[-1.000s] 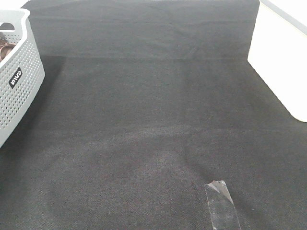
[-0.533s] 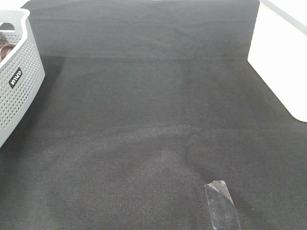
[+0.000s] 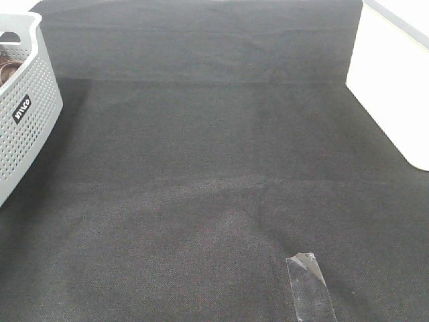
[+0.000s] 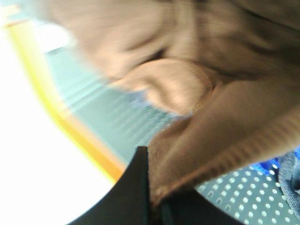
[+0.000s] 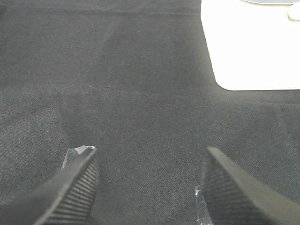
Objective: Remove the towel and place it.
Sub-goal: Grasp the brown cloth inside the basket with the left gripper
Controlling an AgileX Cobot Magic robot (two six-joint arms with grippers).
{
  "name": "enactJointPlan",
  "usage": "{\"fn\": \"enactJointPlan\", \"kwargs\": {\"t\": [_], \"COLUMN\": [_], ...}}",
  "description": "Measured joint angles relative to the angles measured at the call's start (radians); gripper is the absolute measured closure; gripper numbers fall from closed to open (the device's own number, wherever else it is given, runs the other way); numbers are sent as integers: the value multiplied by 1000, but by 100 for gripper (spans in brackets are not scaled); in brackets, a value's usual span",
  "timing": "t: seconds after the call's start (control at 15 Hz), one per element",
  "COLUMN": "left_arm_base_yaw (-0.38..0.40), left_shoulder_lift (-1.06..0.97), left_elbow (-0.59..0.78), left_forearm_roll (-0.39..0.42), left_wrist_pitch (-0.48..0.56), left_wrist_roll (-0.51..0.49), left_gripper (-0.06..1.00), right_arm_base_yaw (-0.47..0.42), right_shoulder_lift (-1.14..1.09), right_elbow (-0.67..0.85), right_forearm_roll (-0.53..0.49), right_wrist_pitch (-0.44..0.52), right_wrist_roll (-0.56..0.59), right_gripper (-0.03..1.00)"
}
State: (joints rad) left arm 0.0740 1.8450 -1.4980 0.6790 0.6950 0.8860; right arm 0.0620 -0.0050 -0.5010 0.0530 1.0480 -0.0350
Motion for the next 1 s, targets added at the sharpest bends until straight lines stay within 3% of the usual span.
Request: {"fn": "enactJointPlan", "kwargs": {"t": [0.07, 0.27, 1.0], "left_arm_base_yaw": [0, -28, -216], "left_shoulder_lift": [0, -147, -412], "left_elbow": [0, 0, 0], "left_forearm_roll": [0, -100, -107], "left_wrist_pitch": [0, 13, 23], "left_wrist_roll": [0, -138, -201], "left_gripper": [94, 94, 94], "right_arm_base_yaw": [0, 0, 0], "right_shoulder_lift": [0, 0, 0], "right_elbow": [0, 0, 0], "right_forearm_roll": [0, 0, 0], "right_wrist_pitch": [0, 0, 0], "right_wrist_roll": [0, 0, 0], "right_gripper": [38, 38, 38]}}
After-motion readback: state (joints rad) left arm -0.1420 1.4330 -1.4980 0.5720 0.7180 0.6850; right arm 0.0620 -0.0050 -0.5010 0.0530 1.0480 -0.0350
